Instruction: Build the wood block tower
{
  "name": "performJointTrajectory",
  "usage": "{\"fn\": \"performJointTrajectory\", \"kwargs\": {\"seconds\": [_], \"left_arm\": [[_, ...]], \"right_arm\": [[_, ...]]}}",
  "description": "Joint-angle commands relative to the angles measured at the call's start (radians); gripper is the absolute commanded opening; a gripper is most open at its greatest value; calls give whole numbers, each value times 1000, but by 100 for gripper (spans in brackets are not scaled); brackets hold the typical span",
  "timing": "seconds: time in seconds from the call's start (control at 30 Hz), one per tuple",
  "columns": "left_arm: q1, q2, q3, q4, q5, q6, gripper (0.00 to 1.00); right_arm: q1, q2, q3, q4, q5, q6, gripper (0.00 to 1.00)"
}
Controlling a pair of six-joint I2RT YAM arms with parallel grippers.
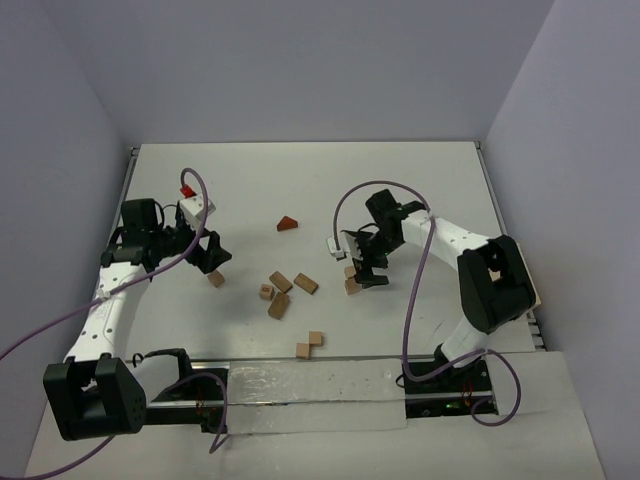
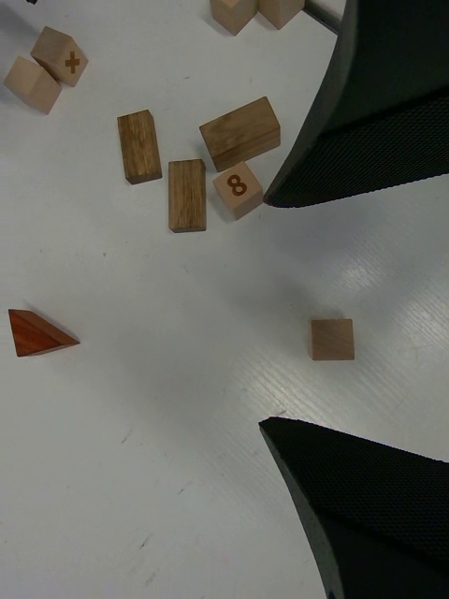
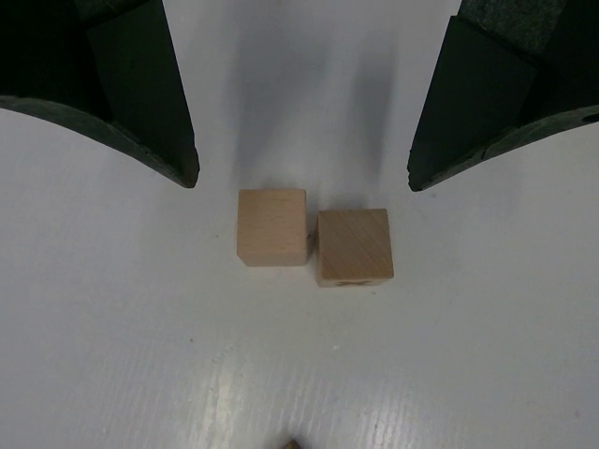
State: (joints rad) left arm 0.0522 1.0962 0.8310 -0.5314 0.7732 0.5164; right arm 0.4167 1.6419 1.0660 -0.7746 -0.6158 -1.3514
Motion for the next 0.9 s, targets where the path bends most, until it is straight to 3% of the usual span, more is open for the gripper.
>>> {"fn": "performJointTrajectory", "kwargs": {"seconds": [0.0, 0.87], "left_arm": [[-6, -9, 7, 56, 12, -8, 99], [-6, -10, -26, 103, -11, -27, 99]], "right_arm": [[40, 15, 35, -3, 28, 1, 100], [116, -8, -100, 204, 94, 265, 96]]}}
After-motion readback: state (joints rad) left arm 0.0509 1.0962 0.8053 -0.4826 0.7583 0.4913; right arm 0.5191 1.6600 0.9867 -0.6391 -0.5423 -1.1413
